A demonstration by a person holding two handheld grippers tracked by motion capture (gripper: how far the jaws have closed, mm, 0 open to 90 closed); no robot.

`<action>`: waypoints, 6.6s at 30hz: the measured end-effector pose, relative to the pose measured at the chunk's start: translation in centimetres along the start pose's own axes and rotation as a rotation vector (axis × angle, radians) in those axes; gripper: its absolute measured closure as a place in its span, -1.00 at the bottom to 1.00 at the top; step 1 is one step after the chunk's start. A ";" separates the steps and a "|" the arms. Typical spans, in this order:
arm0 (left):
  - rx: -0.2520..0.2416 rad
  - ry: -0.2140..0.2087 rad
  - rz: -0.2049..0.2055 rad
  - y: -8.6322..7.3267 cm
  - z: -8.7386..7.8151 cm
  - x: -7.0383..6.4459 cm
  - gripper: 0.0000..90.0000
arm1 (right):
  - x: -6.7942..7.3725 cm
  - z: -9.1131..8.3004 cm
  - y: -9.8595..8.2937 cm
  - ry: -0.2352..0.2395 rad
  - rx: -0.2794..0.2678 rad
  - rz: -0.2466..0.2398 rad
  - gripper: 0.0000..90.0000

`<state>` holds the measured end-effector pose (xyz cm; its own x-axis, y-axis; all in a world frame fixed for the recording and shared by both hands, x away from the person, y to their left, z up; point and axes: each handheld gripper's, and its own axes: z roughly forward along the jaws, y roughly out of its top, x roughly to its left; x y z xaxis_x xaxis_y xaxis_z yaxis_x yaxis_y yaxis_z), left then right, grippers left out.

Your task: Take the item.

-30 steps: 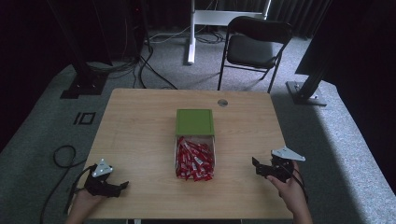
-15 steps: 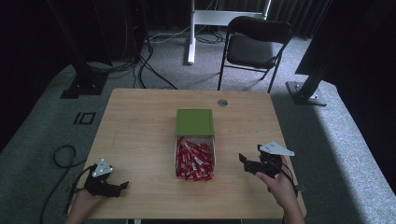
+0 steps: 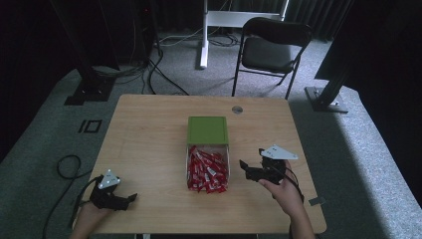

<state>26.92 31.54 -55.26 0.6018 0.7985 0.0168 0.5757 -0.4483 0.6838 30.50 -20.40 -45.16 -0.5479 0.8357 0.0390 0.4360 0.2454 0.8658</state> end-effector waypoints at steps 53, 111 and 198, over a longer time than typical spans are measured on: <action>-0.001 0.001 0.001 0.0 0.0 0.0 -0.98 | 10.1 6.1 2.4 0.193 0.061 -0.130 0.14; -0.001 0.000 -0.001 0.0 0.0 0.0 -0.98 | 10.1 3.9 1.9 0.150 0.080 -0.018 0.84; -0.001 0.000 -0.002 0.0 0.0 0.0 -0.98 | 1.2 12.0 -4.8 -0.179 0.070 0.397 0.82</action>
<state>26.91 31.53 -55.27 0.6007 0.7993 0.0150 0.5766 -0.4462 0.6845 36.26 -14.68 -55.28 -0.1982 0.9424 0.2696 0.6389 -0.0844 0.7647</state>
